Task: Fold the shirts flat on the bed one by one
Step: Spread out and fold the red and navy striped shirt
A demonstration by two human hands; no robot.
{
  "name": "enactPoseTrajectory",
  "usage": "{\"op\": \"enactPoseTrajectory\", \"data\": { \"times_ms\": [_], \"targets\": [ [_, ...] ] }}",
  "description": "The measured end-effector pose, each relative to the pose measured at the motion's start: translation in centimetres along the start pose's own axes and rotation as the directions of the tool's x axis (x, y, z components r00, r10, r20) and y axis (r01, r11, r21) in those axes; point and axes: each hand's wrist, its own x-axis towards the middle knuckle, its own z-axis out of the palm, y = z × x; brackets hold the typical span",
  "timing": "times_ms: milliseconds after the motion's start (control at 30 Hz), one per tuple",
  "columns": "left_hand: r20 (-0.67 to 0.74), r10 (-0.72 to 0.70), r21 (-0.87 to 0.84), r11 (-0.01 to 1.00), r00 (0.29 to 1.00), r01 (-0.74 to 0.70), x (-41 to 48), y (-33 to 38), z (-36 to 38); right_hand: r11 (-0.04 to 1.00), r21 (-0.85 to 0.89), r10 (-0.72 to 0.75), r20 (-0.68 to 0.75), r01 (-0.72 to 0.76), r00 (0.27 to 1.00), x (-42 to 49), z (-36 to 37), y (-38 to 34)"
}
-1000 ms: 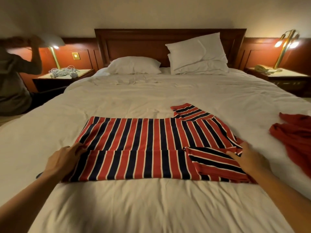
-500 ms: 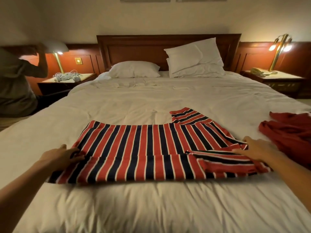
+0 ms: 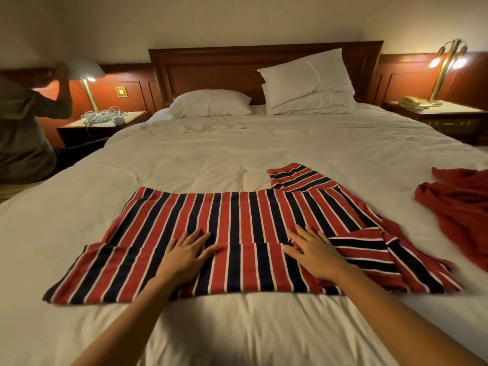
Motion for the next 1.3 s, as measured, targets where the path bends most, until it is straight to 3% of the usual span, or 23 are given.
{"op": "enactPoseTrajectory", "data": {
  "times_ms": [267, 600, 867, 1033, 1200, 1300],
  "targets": [
    [0.012, 0.011, 0.091, 0.996, 1.0, -0.012, 5.5, -0.7, 1.3, 0.999, -0.03, -0.019, 0.036, 0.02, 0.999, 7.6, 1.3, -0.6],
    [-0.196, 0.037, 0.106, 0.994, 0.98, -0.017, 17.2, -3.4, 2.2, 0.972, -0.187, -0.18, -0.218, 0.14, 0.959, 20.2, 1.1, 0.2],
    [-0.454, 0.252, 0.007, 0.96, 0.854, -0.28, 23.0, -4.2, 1.3, 0.874, -0.213, -0.483, -0.297, 0.436, 0.824, 26.3, -1.7, 1.7],
    [-0.478, 0.322, 0.01, 0.932, 0.817, -0.361, 23.6, -4.8, 0.1, 0.822, -0.444, -0.479, -0.198, 0.357, 0.855, 26.4, -5.9, 5.2],
    [-0.394, 0.291, 0.027, 0.952, 0.872, -0.305, 21.9, -7.7, -3.2, 0.697, -0.672, -0.484, -0.185, 0.249, 0.855, 23.7, -11.5, 8.7],
    [-0.409, 0.336, 0.118, 0.942, 0.848, -0.316, 18.8, -9.4, -5.7, 0.653, -0.719, -0.465, -0.135, 0.237, 0.875, 20.5, -13.3, 9.1]
  ]
}}
